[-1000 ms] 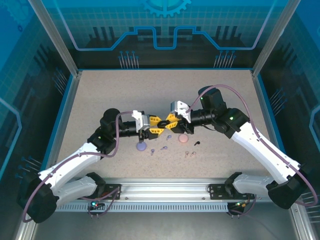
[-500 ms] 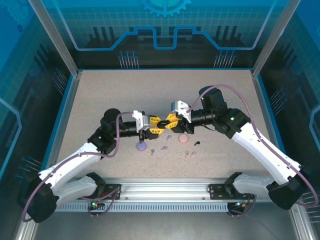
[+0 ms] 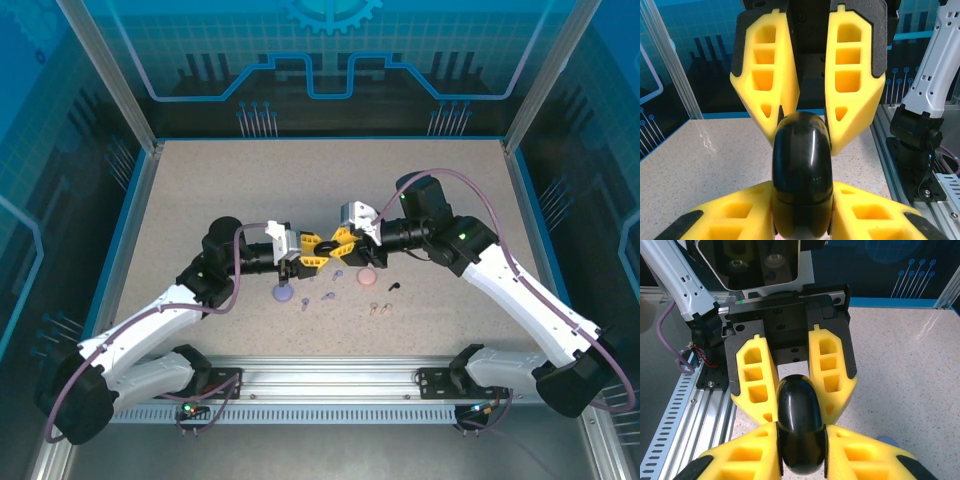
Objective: Insert the wireless bluetooth earbuds into the charging case
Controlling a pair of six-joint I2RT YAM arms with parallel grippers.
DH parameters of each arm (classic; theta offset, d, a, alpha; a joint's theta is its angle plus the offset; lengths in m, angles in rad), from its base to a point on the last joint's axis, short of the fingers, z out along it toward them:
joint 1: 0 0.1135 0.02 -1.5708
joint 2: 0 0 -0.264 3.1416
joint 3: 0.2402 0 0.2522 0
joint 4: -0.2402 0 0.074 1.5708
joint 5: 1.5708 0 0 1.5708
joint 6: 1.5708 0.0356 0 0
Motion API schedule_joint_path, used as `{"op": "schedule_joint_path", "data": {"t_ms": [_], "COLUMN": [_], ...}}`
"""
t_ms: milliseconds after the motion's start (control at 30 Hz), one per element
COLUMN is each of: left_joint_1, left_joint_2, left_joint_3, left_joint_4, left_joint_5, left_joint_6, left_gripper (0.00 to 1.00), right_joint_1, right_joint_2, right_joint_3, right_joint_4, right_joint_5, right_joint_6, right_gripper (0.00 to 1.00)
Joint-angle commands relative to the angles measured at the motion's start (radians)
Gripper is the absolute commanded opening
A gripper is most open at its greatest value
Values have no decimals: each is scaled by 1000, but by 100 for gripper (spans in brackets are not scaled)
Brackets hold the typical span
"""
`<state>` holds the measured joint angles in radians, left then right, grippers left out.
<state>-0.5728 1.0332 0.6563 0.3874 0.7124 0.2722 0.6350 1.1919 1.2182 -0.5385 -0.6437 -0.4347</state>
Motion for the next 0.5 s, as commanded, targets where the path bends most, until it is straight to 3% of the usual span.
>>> {"op": "schedule_joint_path", "data": {"t_ms": [0, 300, 467], "left_joint_1": [-11, -12, -12], "left_joint_2": [1, -1, -1], "left_joint_3": [14, 11, 3], "left_joint_4": [37, 32, 33], "left_joint_5": [16, 15, 9], "left_joint_6": [21, 21, 24], "left_gripper": [32, 31, 35], "right_joint_1": [22, 23, 19], "right_joint_2": [18, 12, -17], "right_joint_3": [9, 3, -15], "right_joint_4": [-6, -2, 24], "right_joint_5": [-12, -4, -2], "right_joint_6": [5, 9, 16], "right_gripper": [24, 23, 22]}}
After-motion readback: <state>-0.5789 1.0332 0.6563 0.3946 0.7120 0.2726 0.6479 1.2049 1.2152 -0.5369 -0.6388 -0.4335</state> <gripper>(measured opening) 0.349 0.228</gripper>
